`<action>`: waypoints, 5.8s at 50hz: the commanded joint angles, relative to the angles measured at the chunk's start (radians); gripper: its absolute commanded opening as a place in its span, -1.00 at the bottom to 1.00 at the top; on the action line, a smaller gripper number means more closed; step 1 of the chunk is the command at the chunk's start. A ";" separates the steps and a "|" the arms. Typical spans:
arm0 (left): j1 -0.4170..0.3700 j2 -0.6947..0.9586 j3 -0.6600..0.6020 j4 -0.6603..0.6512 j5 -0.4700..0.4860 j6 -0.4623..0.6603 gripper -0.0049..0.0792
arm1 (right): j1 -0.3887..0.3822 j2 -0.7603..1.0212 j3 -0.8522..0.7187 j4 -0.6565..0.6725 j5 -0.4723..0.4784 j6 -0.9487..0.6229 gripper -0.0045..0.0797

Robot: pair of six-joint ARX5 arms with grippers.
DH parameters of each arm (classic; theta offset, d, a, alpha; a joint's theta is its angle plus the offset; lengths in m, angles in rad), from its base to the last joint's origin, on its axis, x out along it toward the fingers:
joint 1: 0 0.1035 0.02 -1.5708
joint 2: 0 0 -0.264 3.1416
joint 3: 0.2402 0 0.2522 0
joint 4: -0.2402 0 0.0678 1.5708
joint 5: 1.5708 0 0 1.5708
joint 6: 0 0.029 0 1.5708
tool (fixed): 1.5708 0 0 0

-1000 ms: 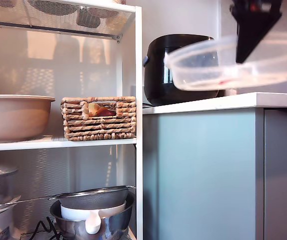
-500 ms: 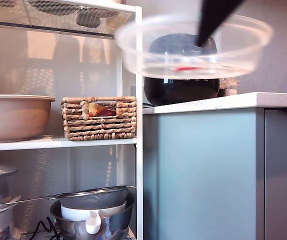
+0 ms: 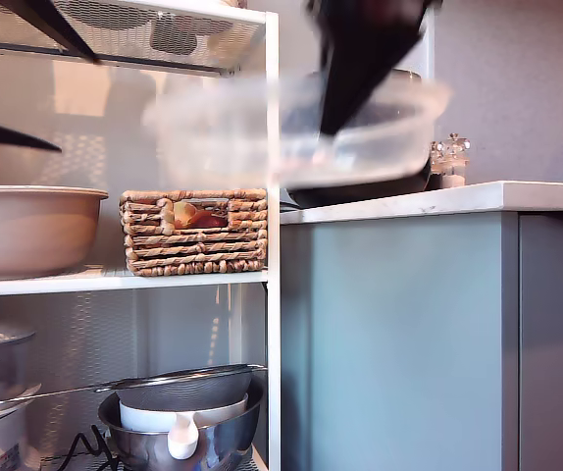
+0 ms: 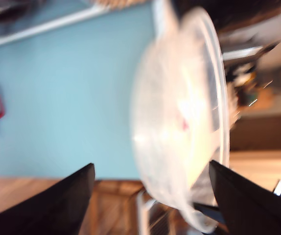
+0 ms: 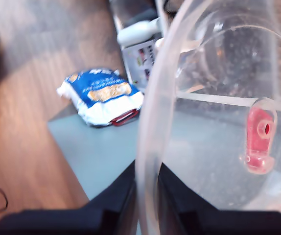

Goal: Pick up the plastic microwave lid from the counter next to you, then place it on the shelf

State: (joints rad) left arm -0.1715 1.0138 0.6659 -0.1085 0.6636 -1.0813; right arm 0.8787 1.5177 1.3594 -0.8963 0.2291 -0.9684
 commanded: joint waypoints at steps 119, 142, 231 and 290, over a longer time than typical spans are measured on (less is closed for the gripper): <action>-0.096 0.328 0.061 0.013 -0.359 0.147 -0.93 | 0.272 0.113 0.045 0.130 0.307 -0.071 -0.22; -0.028 0.355 0.061 0.078 -0.358 0.146 -0.93 | 0.297 0.107 0.257 -0.182 0.317 0.305 -0.96; -0.011 0.390 0.476 -0.340 -0.893 -0.443 -0.90 | 0.166 -0.376 0.299 -0.399 0.224 0.923 -0.92; 0.129 0.772 1.010 -0.676 -0.965 -0.456 -0.82 | 0.166 -0.380 0.299 -0.458 0.163 0.969 -0.92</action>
State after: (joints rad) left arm -0.0586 1.7782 1.6581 -0.8001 -0.2905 -1.5391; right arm 1.0470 1.1423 1.6680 -1.3579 0.3943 -0.0036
